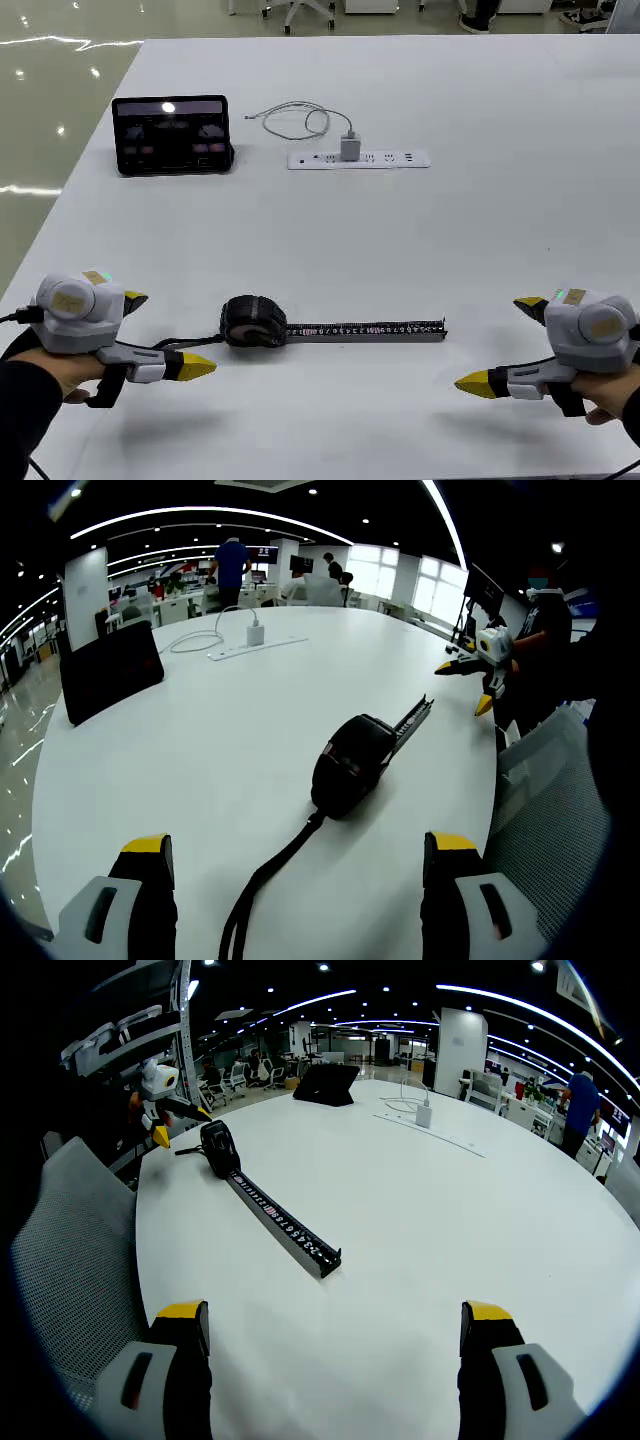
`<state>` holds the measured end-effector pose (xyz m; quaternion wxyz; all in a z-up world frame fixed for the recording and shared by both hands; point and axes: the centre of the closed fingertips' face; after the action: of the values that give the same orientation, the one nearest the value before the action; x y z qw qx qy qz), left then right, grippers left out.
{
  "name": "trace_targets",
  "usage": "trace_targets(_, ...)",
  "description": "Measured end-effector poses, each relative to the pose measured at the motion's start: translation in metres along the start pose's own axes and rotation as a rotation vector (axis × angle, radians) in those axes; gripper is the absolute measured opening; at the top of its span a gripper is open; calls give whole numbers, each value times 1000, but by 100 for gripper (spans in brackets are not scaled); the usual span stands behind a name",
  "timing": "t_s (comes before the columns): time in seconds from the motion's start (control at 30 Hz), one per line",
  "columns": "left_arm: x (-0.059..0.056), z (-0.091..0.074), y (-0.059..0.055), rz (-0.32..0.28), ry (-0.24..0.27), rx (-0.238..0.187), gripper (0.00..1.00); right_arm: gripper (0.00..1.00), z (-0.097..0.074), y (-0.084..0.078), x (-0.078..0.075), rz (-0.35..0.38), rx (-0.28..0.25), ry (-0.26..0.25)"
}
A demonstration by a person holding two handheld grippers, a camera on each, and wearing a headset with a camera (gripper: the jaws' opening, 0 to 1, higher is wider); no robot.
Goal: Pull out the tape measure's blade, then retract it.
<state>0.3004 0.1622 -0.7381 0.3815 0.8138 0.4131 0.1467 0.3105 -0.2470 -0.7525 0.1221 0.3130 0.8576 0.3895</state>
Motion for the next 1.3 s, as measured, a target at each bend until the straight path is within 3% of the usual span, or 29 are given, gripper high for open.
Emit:
trace_targets(0.1,1,-9,-1,-48,12,-30,100,100,-7,-6,-1,24,-7,-18)
trace_targets(0.3,2,-22,-1,-42,47,-56,100,100,-22,-12,4,29,-26,-39)
trace_targets(0.57,-7,-32,0,-36,61,-83,100,100,-43,-18,12,42,-45,-63)
trace_targets(0.83,-14,-40,-6,-50,69,-111,100,100,-60,-28,20,56,-67,-82)
trace_targets(1.0,-21,-44,-11,-55,68,-112,100,100,-67,-32,30,64,-68,-92)
trace_targets(1.3,-27,-44,-12,-60,56,-114,100,100,-80,-34,31,76,-73,-113)
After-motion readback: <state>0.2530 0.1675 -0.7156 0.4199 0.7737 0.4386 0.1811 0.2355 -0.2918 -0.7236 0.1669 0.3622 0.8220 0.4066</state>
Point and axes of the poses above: the centre of the closed fingertips' face, and the gripper's own axes: z roughly forward along the fingers, x roughly to its left, y roughly out of its top, and after that the axes turned 2 degrees about y, right-handed
